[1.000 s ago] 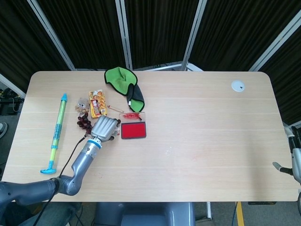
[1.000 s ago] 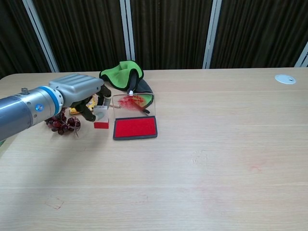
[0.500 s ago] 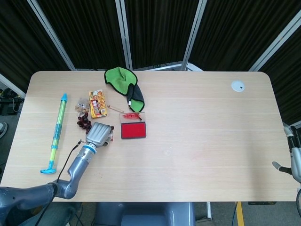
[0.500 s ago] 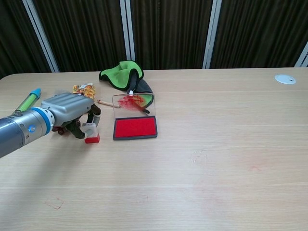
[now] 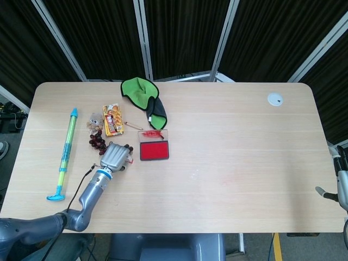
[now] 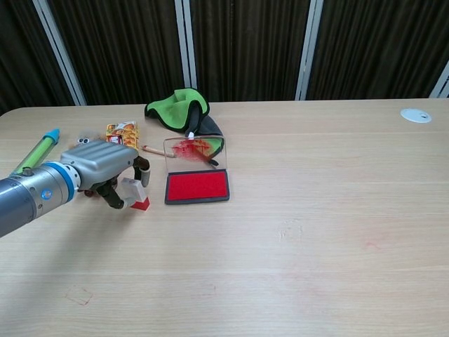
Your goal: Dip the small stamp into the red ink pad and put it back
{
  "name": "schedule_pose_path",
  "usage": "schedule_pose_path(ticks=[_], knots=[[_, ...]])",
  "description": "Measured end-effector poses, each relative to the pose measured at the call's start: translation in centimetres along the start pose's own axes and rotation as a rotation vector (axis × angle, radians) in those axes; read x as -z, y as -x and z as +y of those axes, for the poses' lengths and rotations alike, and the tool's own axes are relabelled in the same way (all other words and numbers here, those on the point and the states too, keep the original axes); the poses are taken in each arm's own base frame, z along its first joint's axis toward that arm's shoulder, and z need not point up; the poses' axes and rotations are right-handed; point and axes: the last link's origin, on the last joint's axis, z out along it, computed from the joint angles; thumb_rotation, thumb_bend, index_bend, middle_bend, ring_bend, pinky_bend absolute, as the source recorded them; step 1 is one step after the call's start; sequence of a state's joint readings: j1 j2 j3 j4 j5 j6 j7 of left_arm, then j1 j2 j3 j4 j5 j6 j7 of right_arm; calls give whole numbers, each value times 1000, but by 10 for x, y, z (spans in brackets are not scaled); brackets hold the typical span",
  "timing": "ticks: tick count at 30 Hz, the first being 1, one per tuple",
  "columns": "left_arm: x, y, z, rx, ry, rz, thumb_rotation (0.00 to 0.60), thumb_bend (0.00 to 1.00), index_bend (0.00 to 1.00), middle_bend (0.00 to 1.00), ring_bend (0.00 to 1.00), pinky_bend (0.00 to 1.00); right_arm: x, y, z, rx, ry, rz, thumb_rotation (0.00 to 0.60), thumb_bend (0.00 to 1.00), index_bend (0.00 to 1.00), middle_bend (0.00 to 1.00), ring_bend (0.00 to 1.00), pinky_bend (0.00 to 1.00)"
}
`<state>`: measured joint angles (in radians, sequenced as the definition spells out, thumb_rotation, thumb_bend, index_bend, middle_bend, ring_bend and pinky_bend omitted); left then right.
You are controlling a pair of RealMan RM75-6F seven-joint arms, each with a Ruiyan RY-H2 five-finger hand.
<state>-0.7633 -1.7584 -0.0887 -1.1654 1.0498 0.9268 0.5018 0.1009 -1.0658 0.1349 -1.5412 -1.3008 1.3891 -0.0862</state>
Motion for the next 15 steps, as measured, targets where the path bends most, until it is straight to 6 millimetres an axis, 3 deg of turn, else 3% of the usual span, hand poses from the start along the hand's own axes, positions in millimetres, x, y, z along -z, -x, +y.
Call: schedule_pose_path(ticks=[9,15], knots=[[5,-15,-4,36,-2,44,600,94,203,141,774,765,1,-1,-1,-6,-3,1,600,0,0,0,0,0],[24,-54,-24,90,-6,181,600,80,189,89,731,727,3,-3,-3,-14,-12,7,600,0,0,0,0,0]])
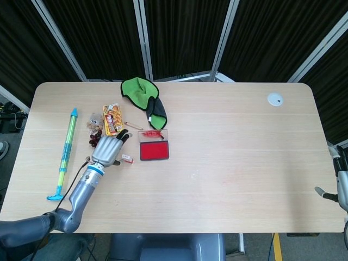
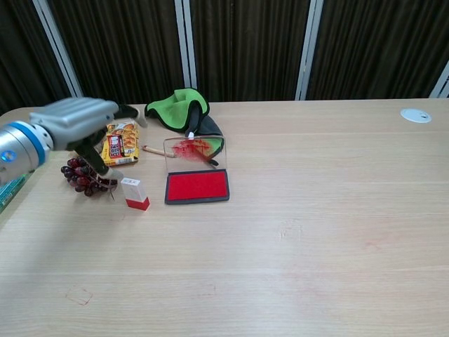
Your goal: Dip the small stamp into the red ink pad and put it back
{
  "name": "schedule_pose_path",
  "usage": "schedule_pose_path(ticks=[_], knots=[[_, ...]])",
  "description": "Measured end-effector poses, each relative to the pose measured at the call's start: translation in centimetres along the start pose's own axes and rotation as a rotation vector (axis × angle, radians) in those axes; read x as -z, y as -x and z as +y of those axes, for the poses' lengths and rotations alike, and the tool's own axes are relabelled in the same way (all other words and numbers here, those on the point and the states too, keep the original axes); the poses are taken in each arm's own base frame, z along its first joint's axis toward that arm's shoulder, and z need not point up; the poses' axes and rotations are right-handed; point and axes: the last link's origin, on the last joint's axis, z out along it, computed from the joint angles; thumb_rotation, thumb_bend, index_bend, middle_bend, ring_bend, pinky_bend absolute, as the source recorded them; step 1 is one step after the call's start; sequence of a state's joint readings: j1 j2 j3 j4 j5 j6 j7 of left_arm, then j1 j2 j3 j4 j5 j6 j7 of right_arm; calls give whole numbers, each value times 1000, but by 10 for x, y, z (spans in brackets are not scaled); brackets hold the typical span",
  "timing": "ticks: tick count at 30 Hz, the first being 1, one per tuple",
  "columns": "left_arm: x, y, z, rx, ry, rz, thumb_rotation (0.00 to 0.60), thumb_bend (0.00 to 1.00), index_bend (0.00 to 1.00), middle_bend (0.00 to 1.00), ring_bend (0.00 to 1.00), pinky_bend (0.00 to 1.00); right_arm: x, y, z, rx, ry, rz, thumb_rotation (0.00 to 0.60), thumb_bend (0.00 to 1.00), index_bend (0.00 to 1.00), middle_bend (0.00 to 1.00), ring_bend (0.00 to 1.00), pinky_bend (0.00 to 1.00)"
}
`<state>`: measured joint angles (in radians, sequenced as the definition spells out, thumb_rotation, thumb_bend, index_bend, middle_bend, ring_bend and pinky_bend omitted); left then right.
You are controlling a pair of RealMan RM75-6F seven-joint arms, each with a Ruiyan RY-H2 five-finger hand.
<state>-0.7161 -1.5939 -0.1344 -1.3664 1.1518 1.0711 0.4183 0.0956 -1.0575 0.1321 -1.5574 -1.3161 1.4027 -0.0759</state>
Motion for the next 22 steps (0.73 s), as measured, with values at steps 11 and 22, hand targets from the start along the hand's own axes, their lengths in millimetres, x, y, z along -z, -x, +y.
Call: schedule_pose_path(ticks=[11,22], knots=[[81,-58,-72,21,-162,191,600,0,0,0,0,0,6,-7,-9,-19,-45,24,600,0,0,0,0,0],[180,-56,-108,45,-356,191,600,0,0,0,0,0,8,-12,-16,-24,-81,42,600,0,0,0,0,0]])
